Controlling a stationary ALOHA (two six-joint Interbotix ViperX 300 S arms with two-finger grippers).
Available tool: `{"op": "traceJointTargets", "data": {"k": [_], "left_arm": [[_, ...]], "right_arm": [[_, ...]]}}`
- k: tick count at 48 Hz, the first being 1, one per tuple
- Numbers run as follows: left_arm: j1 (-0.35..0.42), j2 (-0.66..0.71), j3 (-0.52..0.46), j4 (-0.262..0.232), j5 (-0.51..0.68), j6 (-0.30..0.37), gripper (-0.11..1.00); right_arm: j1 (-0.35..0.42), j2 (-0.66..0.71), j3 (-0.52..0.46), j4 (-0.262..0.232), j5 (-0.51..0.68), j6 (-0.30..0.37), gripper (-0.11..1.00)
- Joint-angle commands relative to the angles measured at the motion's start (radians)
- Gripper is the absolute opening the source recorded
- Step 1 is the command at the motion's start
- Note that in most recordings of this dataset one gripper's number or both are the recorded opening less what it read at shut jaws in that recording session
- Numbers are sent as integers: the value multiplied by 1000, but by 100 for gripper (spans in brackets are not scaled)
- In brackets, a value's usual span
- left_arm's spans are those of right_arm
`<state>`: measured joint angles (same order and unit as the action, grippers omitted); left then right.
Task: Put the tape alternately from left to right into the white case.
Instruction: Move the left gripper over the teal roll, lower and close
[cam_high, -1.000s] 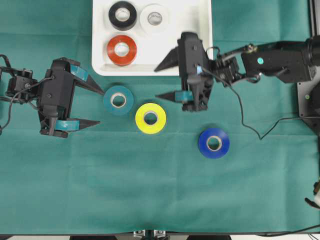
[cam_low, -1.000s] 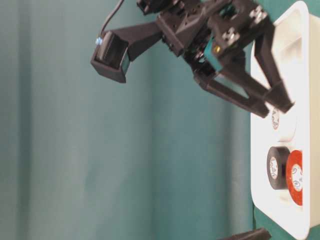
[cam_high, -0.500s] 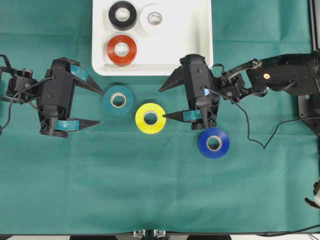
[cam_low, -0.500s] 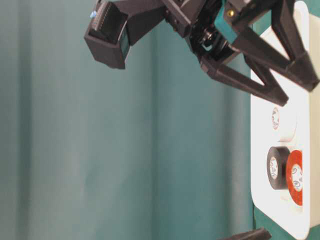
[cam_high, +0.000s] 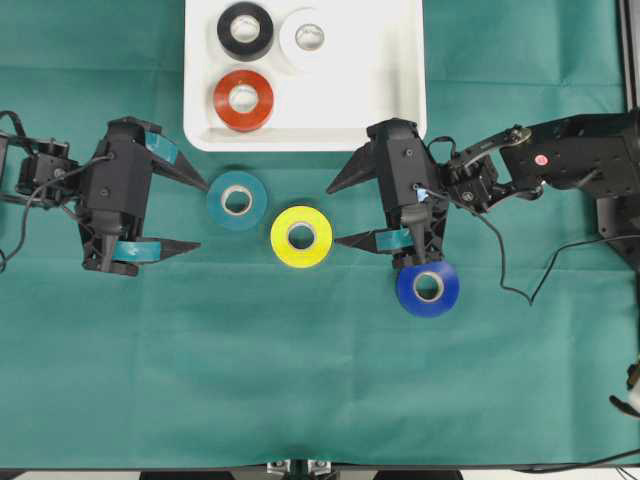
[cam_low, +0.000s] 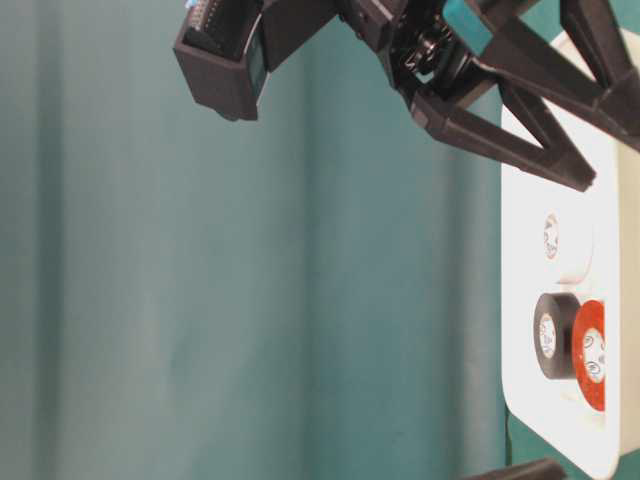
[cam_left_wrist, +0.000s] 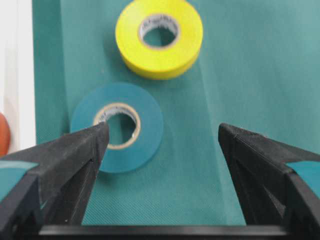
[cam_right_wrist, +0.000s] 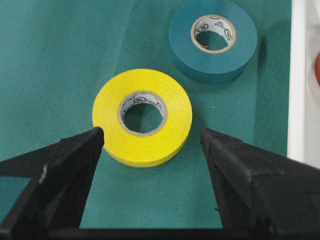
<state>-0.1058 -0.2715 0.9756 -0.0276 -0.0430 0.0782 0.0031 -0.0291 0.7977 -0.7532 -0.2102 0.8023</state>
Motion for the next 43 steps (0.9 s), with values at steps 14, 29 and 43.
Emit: {"op": "traceJointTargets", "data": {"k": [14,29,43], "left_arm": [[-8,138,-86,-2,0,0,68],[9,242,-169,-2,120,0,68],[35,298,-241,0,213,2,68]], "right_arm": [[3,-25,-11,-2,-5,0,81],[5,-26,-8,-2,-8,2,81],[8,-26,0,0,-8,2,81]]}}
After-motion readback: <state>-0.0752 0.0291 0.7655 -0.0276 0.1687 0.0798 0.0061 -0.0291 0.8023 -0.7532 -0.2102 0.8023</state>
